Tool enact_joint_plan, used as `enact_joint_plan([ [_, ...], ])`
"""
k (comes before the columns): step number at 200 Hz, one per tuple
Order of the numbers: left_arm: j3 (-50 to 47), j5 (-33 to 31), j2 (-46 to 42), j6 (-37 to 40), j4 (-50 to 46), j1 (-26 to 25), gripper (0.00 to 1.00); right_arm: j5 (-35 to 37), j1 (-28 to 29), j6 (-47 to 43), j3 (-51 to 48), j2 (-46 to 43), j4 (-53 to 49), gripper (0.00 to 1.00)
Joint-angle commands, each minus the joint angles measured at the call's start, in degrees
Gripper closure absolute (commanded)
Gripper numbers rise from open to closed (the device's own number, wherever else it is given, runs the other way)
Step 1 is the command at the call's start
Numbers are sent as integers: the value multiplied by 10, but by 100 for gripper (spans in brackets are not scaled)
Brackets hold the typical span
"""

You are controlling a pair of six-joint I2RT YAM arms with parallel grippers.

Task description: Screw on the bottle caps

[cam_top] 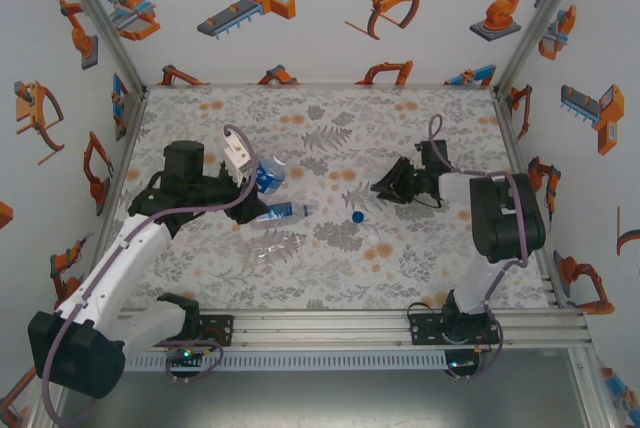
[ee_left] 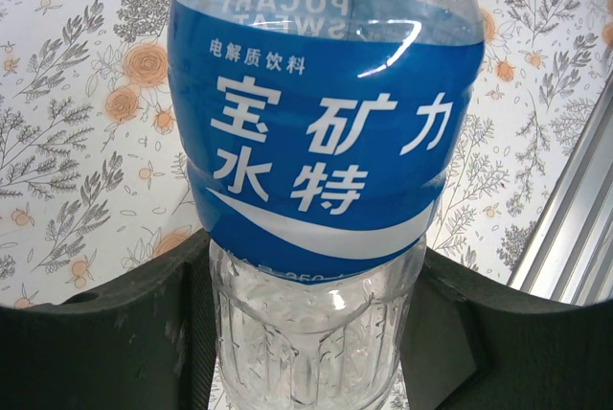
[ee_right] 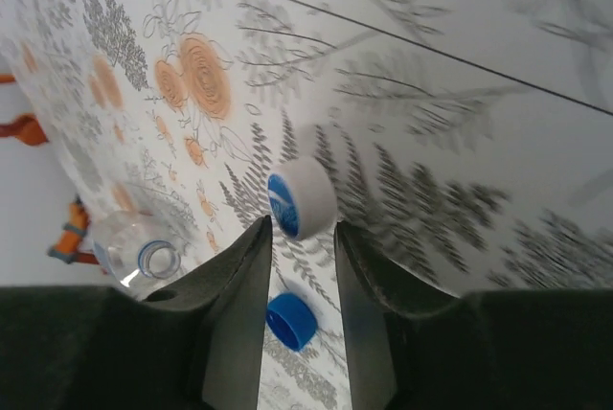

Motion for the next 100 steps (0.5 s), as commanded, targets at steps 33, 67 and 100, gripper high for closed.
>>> enact_joint_plan([
  [33,0,3,3,12,-6,-2,95,136,8,-40,4,-35,-128,61],
  [67,0,3,3,12,-6,-2,95,251,74,-130,102,-25,-221,55],
  [100,0,3,2,12,-6,-2,95,310,129,-206,196,26,-281,52],
])
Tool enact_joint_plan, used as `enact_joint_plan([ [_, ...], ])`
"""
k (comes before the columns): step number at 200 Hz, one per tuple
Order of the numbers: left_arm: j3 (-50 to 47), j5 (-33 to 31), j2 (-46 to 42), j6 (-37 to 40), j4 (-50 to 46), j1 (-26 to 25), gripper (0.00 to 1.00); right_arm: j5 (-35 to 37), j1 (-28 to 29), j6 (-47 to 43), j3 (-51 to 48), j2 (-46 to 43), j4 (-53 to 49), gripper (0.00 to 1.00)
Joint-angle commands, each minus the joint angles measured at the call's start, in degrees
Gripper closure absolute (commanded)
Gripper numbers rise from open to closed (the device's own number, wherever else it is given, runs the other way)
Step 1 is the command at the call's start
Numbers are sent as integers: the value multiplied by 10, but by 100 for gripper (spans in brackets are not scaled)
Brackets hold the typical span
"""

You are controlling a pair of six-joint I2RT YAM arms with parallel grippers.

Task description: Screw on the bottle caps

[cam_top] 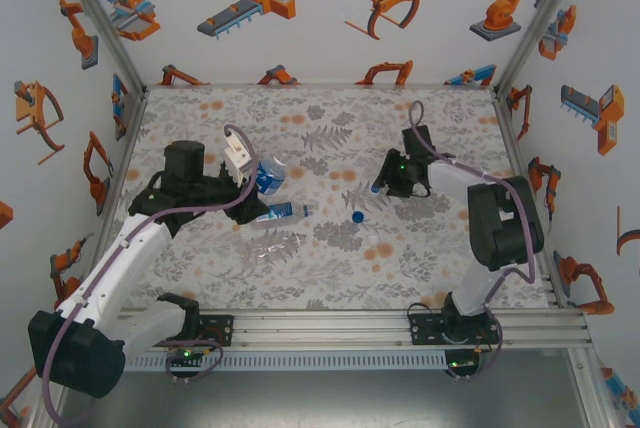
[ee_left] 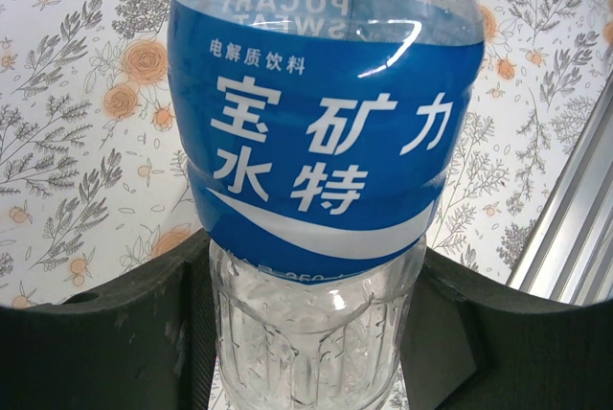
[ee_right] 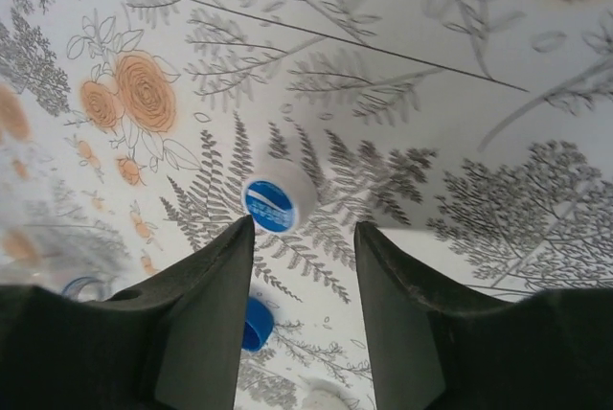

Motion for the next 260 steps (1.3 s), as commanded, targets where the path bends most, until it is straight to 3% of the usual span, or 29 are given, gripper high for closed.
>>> enact_joint_plan([
  [1,0,5,1,12,-4,-2,95,92,34,-88,68,38,-89,52],
  [48,0,3,0,13,-6,-3,95,140,68,-115,151,99,-166,54],
  [157,0,3,1,12,-7,-5,95,122,74,-118,160,110,-177,63],
  [199,1,4,2,16,-7,-7,95,118,74,-123,154,85,-173,71],
  [223,12,7,9,30,-17,-11,95,78,75,-141,128,32,-142,73],
  [260,35,26,11,60,-28,-23,95,-57,79,-205,69,-80,-62,77],
])
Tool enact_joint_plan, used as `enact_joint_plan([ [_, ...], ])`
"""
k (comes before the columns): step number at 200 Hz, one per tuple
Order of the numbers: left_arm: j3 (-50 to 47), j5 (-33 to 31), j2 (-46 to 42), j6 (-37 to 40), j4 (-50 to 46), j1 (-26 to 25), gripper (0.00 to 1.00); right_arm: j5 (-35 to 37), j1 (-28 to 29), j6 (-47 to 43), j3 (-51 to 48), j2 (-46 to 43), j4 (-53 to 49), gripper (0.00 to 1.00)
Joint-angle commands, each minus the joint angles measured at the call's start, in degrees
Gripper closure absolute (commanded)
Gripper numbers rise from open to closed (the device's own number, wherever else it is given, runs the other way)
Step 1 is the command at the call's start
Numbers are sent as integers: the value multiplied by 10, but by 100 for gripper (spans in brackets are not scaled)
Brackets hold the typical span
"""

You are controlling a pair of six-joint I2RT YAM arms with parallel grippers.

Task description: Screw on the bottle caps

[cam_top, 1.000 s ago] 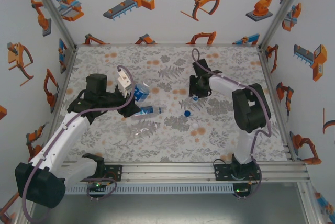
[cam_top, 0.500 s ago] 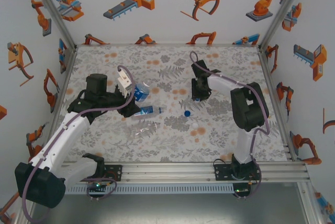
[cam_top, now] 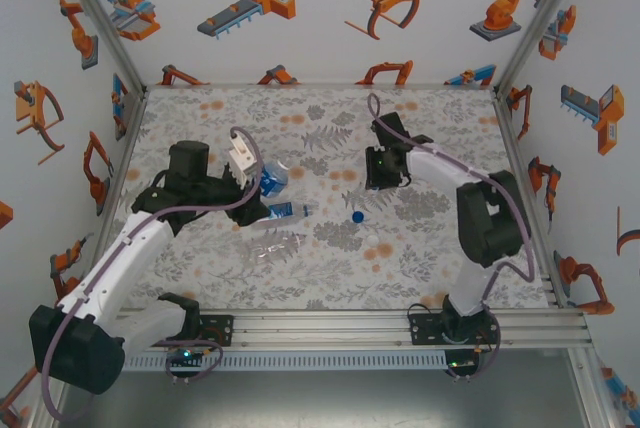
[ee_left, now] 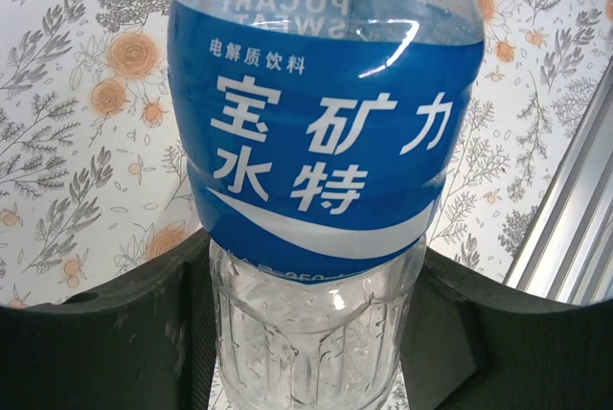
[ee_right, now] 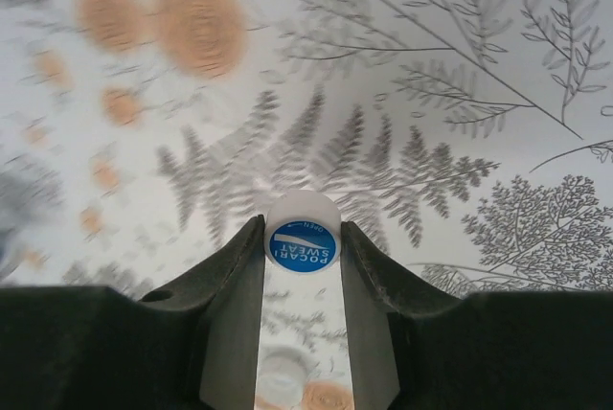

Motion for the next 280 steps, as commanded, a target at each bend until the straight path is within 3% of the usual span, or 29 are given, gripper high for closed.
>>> enact_joint_plan([
  [1,29,29,-2,38,-13,-9,95,-105,9,-58,-26,-81,64,77],
  [72,62,34,2,136,-64,-64,97,-365,45,-217,-85,-275,200,85],
  [130,89,17,2,213,-114,-127,100,-477,96,-334,-77,-358,203,90],
  [186,105,8,-1,214,-121,-149,100,-518,132,-384,-62,-362,161,92],
  [280,108,5,-4,216,-120,-159,100,-507,163,-414,-50,-358,117,92],
])
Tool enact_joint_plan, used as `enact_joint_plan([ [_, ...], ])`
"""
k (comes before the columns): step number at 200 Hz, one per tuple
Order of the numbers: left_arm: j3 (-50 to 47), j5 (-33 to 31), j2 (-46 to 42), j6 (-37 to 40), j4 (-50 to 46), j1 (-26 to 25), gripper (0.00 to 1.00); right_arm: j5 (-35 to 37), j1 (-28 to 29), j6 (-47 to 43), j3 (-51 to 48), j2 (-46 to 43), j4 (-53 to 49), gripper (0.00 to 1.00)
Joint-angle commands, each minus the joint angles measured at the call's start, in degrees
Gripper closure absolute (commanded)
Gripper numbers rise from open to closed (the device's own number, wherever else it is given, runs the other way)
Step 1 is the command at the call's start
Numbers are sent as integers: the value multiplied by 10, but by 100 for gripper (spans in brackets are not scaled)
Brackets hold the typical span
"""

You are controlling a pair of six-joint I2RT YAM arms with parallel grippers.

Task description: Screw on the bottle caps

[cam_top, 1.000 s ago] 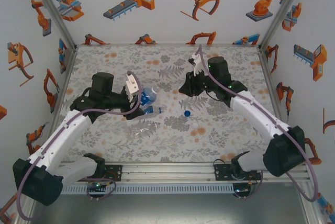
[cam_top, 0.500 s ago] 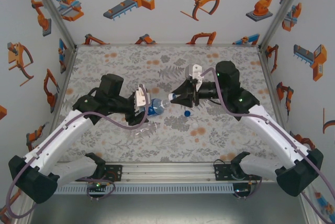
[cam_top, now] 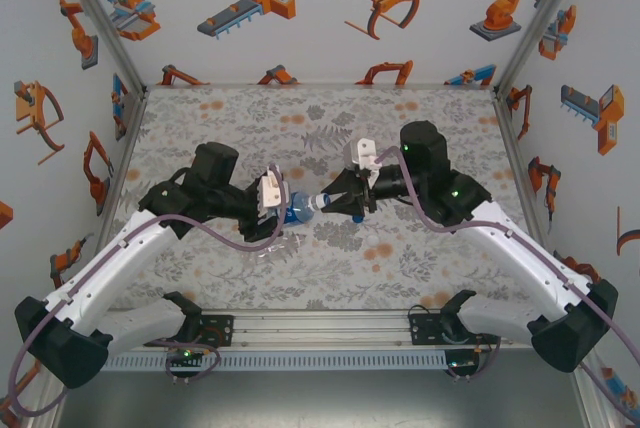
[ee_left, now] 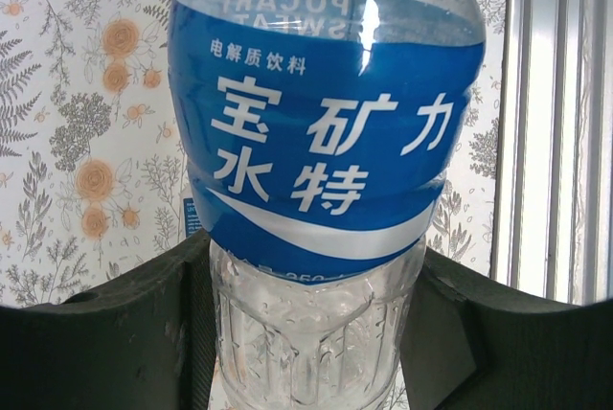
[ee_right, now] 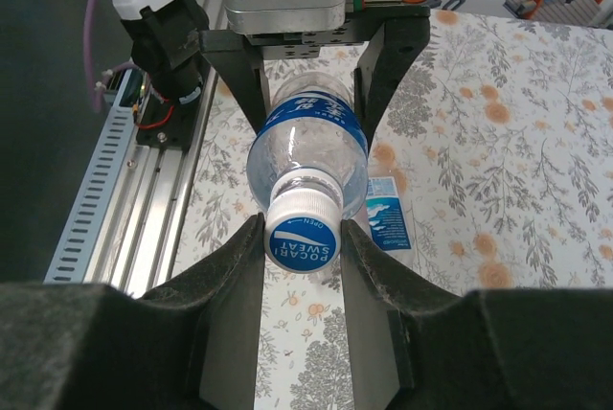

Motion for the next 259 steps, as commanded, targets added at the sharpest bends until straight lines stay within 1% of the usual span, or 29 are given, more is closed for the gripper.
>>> enact_joint_plan([
  [1,21,15,-8,13,7,-5,100,-15,10,-23,22,3,-16,92],
  [34,21,26,-9,16,7,-6,100,-2,18,-40,28,7,-28,92],
  [90,22,51,-7,20,7,-10,100,-19,27,-75,39,27,-51,94],
  [105,23,48,-6,20,7,-10,100,-16,27,-65,38,29,-53,95],
  [118,21,41,-7,14,15,-9,100,1,27,-26,37,30,-49,96],
  [129,17,30,-9,7,27,-10,100,25,27,35,30,31,-34,96],
  [137,13,23,-10,4,39,-10,100,42,27,96,19,29,-8,97],
  [154,4,11,-11,0,63,-10,100,85,27,261,-14,25,60,99],
  [167,-1,3,-9,-2,76,-10,100,140,27,389,-31,22,89,99],
  [177,-3,-4,-4,-5,84,-10,100,193,27,476,-31,22,73,96],
  [192,-2,-13,4,-11,103,-10,100,257,27,599,-24,24,23,97],
  [226,-6,-23,23,-31,165,-10,100,340,26,856,-32,27,-34,96],
  [238,-7,-23,30,-34,185,-10,100,348,22,909,-34,34,-42,95],
  [252,-4,-22,40,-34,197,-11,100,338,20,930,-31,47,-42,90],
  [259,-2,-22,44,-34,199,-11,100,332,19,933,-28,53,-41,89],
])
